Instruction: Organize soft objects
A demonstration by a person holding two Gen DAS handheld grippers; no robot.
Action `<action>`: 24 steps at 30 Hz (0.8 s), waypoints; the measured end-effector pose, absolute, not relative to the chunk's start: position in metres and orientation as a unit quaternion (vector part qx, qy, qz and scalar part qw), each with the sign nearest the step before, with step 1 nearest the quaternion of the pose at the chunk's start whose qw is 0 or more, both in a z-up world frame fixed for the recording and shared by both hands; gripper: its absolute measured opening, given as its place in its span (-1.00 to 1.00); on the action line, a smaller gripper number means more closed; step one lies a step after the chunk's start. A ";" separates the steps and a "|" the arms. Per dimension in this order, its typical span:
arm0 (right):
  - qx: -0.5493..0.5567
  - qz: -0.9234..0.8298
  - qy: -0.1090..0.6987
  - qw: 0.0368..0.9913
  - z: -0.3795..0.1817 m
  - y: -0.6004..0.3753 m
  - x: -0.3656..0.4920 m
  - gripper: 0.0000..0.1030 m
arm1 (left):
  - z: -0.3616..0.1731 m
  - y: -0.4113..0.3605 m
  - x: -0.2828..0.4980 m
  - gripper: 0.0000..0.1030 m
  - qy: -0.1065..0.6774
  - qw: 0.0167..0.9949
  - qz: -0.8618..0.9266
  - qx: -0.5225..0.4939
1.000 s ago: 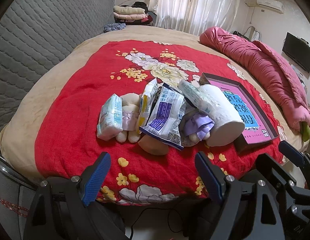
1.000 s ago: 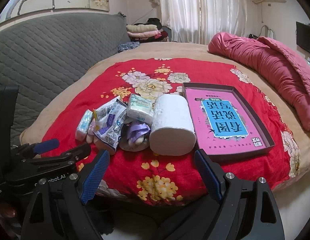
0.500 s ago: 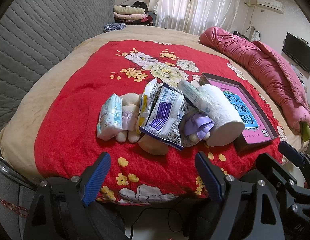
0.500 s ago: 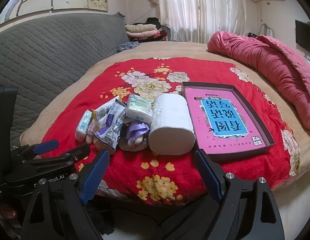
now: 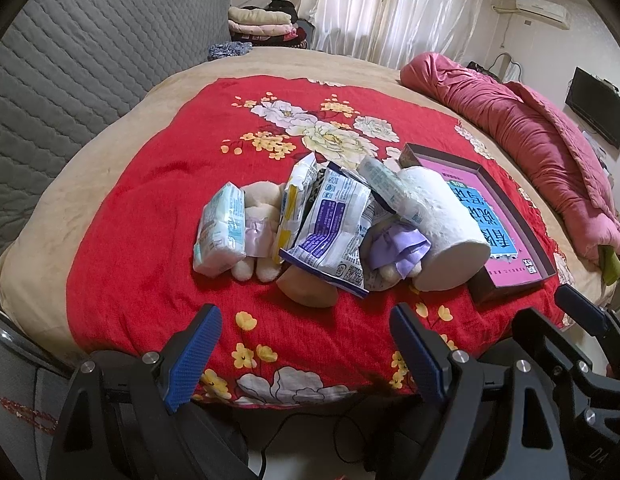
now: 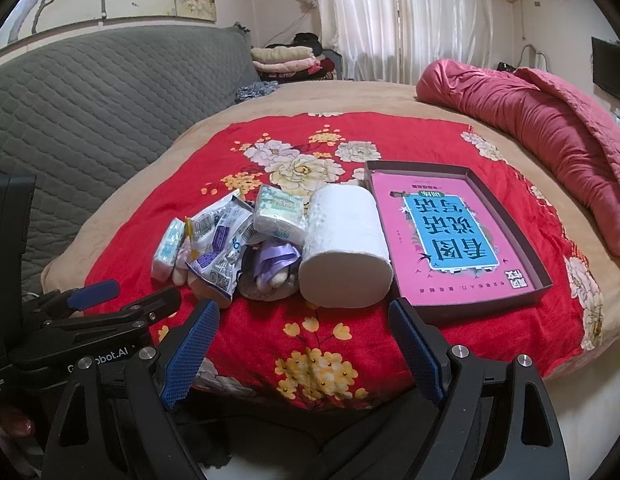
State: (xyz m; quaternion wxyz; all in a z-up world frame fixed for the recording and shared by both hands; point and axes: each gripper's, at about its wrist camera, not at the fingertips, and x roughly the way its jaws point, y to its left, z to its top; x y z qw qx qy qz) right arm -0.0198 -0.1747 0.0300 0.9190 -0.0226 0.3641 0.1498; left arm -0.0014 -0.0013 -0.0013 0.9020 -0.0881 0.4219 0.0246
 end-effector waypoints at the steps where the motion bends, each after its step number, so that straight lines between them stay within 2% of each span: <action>1: -0.023 0.150 0.365 0.918 0.030 -0.174 -0.019 0.69 | -0.002 -0.001 -0.001 0.65 0.422 0.902 0.025 -0.089; 11: -0.025 0.159 0.371 0.915 0.025 -0.170 -0.015 0.69 | -0.013 0.029 0.006 0.65 0.432 0.892 0.040 -0.126; 18: -0.040 0.167 0.372 0.912 0.020 -0.162 -0.009 0.69 | -0.032 0.086 0.033 0.66 0.439 0.874 0.032 -0.206; 24: -0.047 0.169 0.371 0.912 0.016 -0.157 0.003 0.69 | -0.044 0.105 0.060 0.65 0.441 0.864 0.007 -0.242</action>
